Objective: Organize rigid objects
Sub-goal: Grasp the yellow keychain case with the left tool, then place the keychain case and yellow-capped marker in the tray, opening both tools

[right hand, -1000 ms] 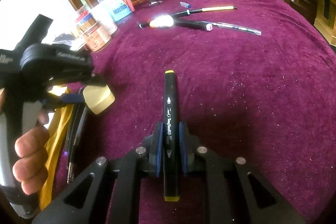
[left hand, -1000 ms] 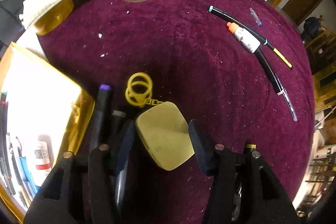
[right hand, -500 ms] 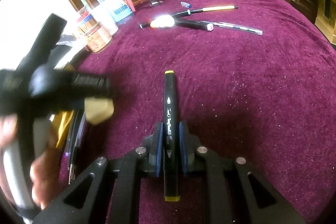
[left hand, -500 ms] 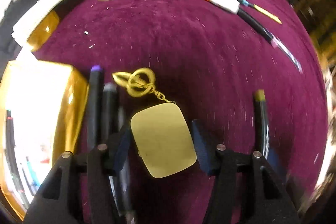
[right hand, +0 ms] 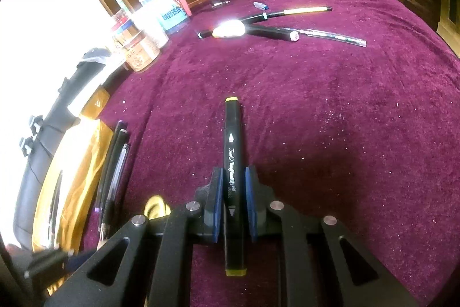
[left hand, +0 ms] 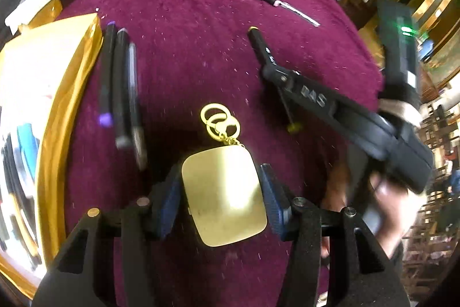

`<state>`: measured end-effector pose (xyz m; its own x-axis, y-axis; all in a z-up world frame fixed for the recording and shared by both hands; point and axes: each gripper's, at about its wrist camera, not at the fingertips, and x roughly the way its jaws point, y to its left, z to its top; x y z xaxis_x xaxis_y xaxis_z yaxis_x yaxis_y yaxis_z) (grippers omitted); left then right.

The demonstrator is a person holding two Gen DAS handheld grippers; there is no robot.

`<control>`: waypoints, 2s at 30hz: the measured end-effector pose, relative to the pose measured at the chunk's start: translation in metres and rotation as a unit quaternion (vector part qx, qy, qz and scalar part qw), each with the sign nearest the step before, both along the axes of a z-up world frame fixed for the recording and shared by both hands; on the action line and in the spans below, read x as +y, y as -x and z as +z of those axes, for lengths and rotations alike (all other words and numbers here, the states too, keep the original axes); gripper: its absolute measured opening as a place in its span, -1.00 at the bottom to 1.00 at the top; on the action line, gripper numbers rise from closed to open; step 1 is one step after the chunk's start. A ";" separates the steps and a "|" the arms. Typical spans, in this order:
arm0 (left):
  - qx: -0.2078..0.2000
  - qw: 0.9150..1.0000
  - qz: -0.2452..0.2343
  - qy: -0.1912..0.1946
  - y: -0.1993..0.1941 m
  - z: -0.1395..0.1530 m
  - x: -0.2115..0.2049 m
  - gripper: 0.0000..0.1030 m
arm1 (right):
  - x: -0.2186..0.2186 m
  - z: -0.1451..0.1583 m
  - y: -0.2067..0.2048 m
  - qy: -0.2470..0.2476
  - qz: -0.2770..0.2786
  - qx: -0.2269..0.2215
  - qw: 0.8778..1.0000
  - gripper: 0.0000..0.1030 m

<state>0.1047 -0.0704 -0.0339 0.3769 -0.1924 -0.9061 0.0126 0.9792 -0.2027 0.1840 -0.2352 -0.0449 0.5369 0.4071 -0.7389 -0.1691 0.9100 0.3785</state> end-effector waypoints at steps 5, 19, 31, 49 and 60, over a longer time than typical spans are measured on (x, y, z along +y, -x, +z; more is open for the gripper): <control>-0.004 0.997 0.010 0.081 0.025 0.011 0.022 -0.03 | 0.000 0.002 0.021 -0.021 -0.008 0.027 0.999 -0.75; -0.097 0.977 0.127 0.141 0.091 0.071 0.135 -0.04 | 0.070 0.063 0.099 -0.059 0.070 -0.025 0.995 -0.74; -0.123 0.951 0.256 0.120 0.091 0.071 0.259 -0.04 | 0.178 0.080 0.122 -0.052 0.202 -0.047 0.977 -0.74; -0.042 0.965 0.258 0.022 0.013 0.000 0.285 -0.03 | 0.271 0.033 0.056 0.036 0.232 -0.001 0.972 -0.73; -0.057 0.970 0.231 0.051 0.028 0.016 0.270 0.23 | 0.272 0.036 0.064 0.022 0.246 0.010 0.969 -0.56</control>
